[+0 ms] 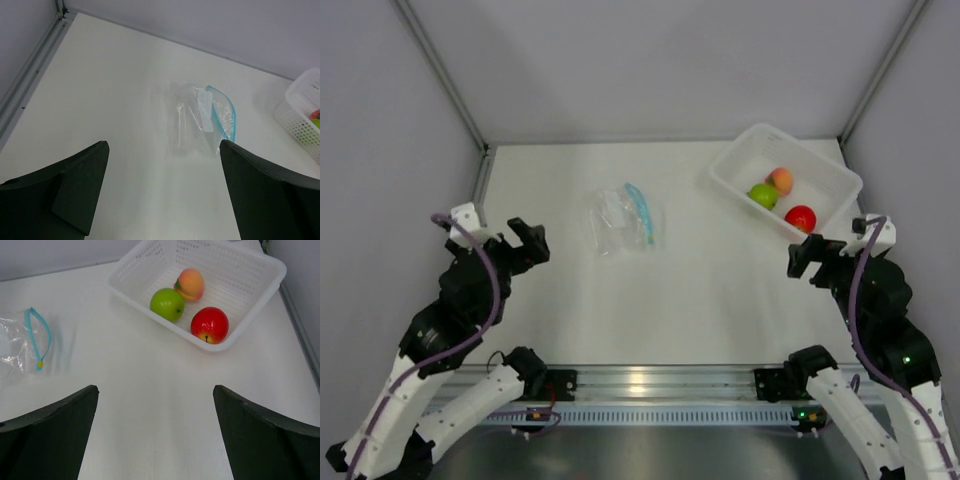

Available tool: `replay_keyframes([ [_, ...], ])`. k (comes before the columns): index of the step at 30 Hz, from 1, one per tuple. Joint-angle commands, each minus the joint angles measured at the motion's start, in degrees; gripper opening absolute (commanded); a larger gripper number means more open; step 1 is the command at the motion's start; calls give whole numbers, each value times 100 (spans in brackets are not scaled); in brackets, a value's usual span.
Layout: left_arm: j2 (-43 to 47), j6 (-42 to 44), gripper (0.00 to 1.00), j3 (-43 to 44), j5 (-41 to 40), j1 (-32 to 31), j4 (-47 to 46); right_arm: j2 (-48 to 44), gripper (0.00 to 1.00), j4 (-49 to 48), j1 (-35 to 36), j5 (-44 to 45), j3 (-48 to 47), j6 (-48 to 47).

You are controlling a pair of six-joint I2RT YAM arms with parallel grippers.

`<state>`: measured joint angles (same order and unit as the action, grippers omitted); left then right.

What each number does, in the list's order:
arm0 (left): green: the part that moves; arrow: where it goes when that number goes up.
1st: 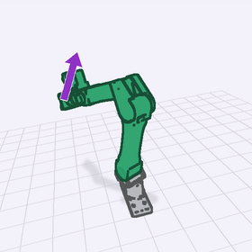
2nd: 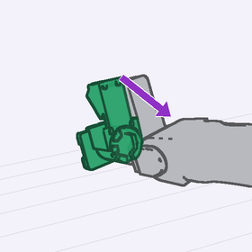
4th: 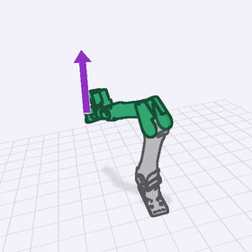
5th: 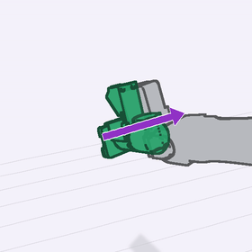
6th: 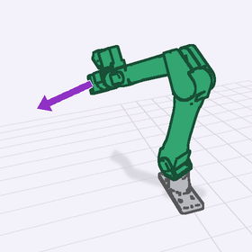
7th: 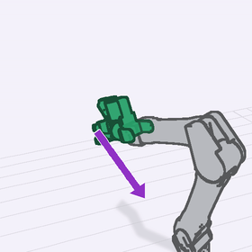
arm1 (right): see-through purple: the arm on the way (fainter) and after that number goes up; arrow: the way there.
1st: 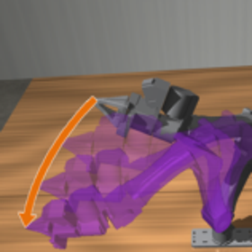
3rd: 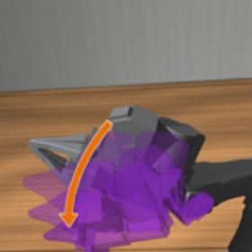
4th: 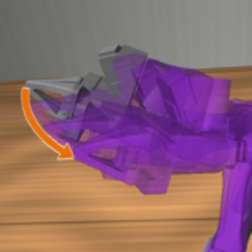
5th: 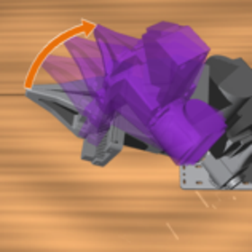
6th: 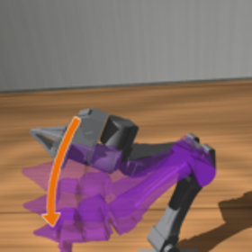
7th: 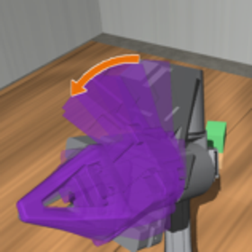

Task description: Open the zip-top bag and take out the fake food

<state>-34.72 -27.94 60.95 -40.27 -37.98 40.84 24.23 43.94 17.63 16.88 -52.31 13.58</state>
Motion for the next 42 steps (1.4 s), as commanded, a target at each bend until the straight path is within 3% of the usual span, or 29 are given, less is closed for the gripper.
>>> replay_keyframes([
  [1, 544, 965, 98, -13, 143, 1, 371, -321, 100, 211, 56, -27, -437, -154],
  [5, 1027, 1389, 98, -118, -647, 1, 504, -638, 99, 132, 57, -316, -508, -495],
  [12, 1292, 1221, 98, -522, -904, -26, 39, -595, 99, -43, 48, -282, -122, -796],
  [17, 1222, 1300, 98, -688, -80, 509, -400, -516, 99, -561, 48, -484, 431, -708],
  [21, 1178, 1371, 98, -970, 939, 1632, -691, -393, 99, -659, 56, -441, 450, -655],
  [27, 914, 1344, 98, -1269, 1995, 2793, -884, -208, 99, -641, 48, -317, 406, -550],
  [31, 888, 1318, 98, -1357, 2234, 3103, -955, -164, 100, -685, 48, -256, 494, -541],
  [42, 941, 1239, 98, -1480, 2199, 3121, -964, -155, 99, -624, 48, -37, 573, -523],
])
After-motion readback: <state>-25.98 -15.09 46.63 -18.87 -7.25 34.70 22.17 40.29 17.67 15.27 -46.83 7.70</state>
